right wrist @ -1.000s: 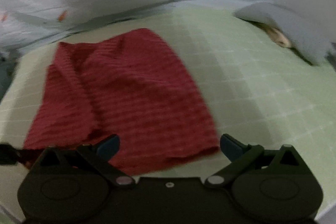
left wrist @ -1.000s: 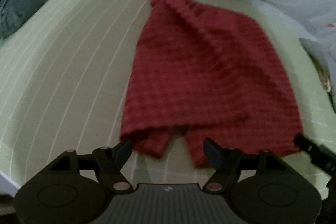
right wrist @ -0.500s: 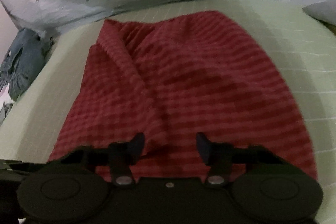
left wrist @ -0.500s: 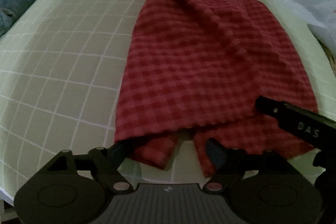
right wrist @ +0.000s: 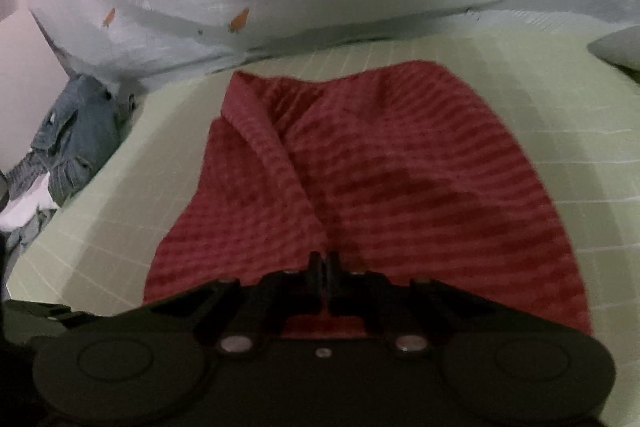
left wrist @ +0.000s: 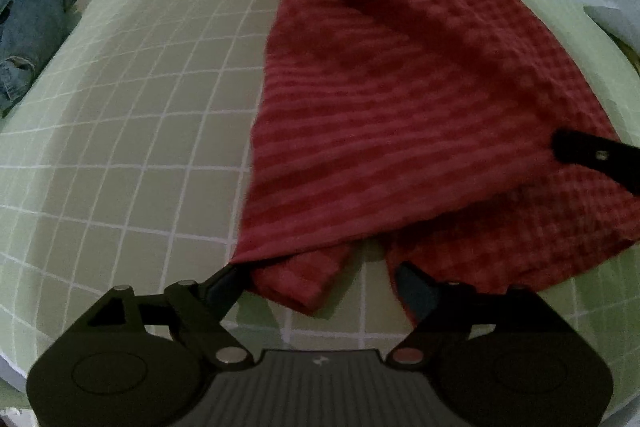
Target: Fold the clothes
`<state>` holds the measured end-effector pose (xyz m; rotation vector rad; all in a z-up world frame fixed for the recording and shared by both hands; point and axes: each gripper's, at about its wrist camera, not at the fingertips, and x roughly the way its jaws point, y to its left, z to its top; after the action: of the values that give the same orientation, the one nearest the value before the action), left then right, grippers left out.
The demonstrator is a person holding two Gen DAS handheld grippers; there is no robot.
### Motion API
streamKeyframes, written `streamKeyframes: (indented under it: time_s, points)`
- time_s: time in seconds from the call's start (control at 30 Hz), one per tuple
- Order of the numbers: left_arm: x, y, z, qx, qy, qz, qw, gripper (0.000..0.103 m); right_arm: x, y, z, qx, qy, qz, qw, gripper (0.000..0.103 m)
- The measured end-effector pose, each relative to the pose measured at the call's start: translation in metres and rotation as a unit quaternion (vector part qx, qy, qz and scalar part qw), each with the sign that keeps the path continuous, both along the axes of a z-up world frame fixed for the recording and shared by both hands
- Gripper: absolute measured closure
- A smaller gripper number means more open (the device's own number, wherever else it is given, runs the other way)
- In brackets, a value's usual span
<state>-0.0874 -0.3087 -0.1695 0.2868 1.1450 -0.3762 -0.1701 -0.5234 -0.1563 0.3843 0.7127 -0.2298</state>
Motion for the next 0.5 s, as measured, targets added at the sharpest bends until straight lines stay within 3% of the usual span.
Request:
streamKeyframes:
  time_s: [0.07,0.23,0.5]
  points:
    - [0.002,0.002,-0.001,0.002,0.004,0.012,0.9999,0.007,-0.009,-0.004,0.006,-0.016,-0.002,-0.018,1.0,0.101]
    - [0.002,0.003,-0.003,0.005,0.003,0.027,0.9996,0.005,-0.035,-0.035,0.013,-0.004,-0.014,-0.082,0.997,0.101]
    - [-0.001,-0.001,-0.001,0.014,-0.005,0.033,0.9994,0.004,-0.078,-0.066,0.002,-0.001,0.001,-0.148,0.989,0.101]
